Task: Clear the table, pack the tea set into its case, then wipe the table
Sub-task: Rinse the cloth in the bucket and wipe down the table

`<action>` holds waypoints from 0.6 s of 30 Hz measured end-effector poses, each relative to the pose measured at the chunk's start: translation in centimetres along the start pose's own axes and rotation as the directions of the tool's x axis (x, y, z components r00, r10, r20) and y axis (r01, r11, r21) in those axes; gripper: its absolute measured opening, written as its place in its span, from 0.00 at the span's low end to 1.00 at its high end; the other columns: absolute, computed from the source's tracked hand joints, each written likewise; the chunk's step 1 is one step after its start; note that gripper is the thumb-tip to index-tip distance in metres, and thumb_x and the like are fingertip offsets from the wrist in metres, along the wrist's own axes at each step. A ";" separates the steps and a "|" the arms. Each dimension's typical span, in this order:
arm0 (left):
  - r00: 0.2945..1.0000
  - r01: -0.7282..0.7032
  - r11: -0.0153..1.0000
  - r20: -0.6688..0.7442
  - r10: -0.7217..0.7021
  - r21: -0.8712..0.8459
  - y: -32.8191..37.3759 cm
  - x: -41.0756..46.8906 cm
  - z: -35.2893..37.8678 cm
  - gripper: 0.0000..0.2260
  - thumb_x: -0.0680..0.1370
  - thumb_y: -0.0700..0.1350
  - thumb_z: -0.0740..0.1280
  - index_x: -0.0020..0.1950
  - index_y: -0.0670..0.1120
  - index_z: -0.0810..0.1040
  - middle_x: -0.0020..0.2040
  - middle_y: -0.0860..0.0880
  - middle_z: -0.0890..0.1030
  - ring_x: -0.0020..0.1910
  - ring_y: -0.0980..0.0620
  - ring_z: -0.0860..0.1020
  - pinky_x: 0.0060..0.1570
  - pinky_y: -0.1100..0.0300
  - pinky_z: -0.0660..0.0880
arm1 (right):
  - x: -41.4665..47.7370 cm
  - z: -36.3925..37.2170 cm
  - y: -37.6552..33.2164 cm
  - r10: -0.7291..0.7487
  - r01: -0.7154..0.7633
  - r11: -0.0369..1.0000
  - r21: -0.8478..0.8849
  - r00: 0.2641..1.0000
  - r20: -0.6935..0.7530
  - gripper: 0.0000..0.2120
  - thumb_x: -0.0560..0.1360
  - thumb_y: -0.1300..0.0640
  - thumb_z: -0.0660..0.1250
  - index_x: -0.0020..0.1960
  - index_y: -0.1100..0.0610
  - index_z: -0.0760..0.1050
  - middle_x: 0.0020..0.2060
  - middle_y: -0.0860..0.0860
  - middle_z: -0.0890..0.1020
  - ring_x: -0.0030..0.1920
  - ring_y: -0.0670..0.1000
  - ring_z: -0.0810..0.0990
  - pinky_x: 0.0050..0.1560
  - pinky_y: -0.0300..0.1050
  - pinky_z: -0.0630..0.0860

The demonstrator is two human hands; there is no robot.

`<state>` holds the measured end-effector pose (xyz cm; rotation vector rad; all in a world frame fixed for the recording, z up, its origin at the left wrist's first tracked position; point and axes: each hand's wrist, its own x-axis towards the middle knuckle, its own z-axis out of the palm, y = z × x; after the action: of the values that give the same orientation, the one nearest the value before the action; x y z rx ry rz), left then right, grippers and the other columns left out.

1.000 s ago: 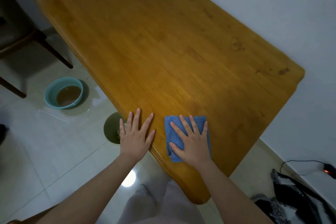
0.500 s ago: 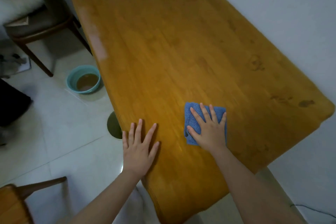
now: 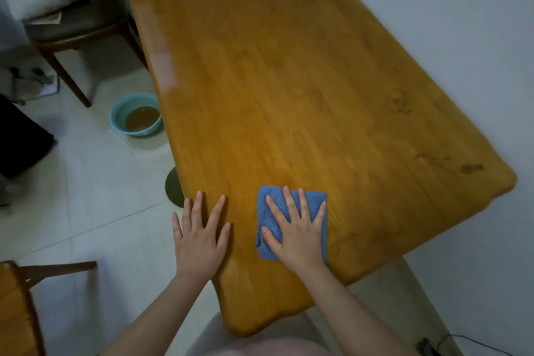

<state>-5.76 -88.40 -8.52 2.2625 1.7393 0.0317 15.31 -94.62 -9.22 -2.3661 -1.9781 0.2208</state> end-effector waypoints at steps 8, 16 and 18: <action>0.996 -0.075 0.997 0.042 0.074 0.026 0.1 -2.8 0.8 0.28 0.79 0.65 0.44 0.77 0.58 0.58 0.78 0.44 0.58 0.77 0.40 0.55 0.73 0.38 0.47 | -4.2 -0.5 -0.7 -0.132 0.132 0.991 0.008 0.990 0.052 0.31 0.78 0.33 0.53 0.78 0.38 0.52 0.79 0.48 0.55 0.79 0.57 0.50 0.69 0.76 0.52; 0.985 -0.164 0.984 0.059 0.160 0.071 2.7 -3.4 0.7 0.28 0.79 0.65 0.45 0.77 0.57 0.60 0.78 0.45 0.58 0.77 0.41 0.54 0.72 0.37 0.45 | -4.6 -0.9 1.4 -0.204 0.203 0.979 0.022 0.976 0.079 0.32 0.77 0.32 0.53 0.78 0.38 0.51 0.79 0.46 0.54 0.79 0.56 0.50 0.69 0.75 0.51; 0.983 -0.181 0.980 0.048 0.178 0.088 3.6 -3.2 1.0 0.28 0.79 0.65 0.47 0.77 0.57 0.61 0.78 0.44 0.57 0.77 0.41 0.54 0.72 0.37 0.48 | -4.3 -0.9 2.6 -0.203 0.202 0.979 0.028 0.976 0.072 0.31 0.77 0.32 0.53 0.78 0.38 0.51 0.79 0.46 0.54 0.79 0.56 0.51 0.69 0.75 0.51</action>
<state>-3.05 -92.46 -8.13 2.4625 1.5416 -0.0566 17.24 -99.29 -8.29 -2.1537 -2.2202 0.3223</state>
